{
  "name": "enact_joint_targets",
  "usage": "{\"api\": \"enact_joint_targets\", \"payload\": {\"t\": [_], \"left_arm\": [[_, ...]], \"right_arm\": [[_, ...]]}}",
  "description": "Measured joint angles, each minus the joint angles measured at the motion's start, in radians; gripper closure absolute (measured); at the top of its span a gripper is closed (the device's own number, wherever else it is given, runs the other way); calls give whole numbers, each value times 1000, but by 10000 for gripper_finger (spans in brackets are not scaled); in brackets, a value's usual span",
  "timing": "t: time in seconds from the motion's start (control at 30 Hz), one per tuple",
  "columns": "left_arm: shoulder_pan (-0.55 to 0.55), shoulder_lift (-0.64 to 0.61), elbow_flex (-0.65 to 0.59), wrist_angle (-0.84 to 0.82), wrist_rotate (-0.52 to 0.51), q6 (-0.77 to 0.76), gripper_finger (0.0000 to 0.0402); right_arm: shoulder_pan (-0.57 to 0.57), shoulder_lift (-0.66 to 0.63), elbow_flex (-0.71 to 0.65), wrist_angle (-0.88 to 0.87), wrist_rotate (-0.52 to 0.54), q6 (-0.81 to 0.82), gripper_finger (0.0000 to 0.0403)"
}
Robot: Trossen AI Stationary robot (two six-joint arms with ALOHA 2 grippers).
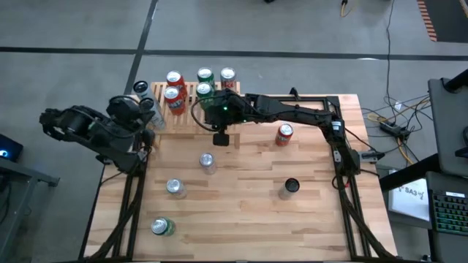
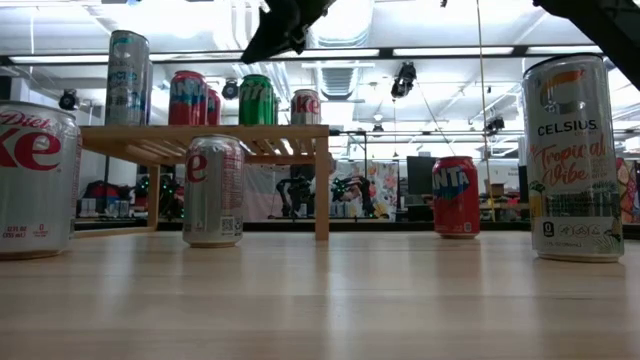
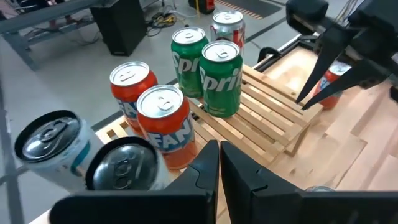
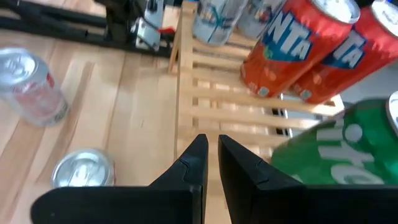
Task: Place canned beverage on shelf
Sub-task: Put the top white/blue soda can on the shelf aligned with the other white/blue soda can
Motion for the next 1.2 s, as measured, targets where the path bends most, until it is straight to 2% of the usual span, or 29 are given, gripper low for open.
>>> {"api": "enact_joint_targets", "payload": {"t": [0.1,0.23,0.5,0.67,0.83,1.03,1.2], "left_arm": [[25,49,20,3,5,26,401],[69,112,73,18,69,98,401],[168,223,221,72,184,352,401],[312,265,321,-11,338,425,401],[524,273,352,-20,546,499,402],[713,293,355,-21,602,534,401],[749,289,358,-21,663,565,401]], "right_arm": [[0,0,39,-77,0,-3,376],[0,-2,86,-159,0,-9,376],[0,-35,118,-274,0,-35,376],[-2,-76,118,-360,-1,-34,376],[-9,-106,118,-430,-2,-30,376],[-18,-130,118,-486,-1,-27,376],[-20,-132,118,-521,-2,-24,376]]}}
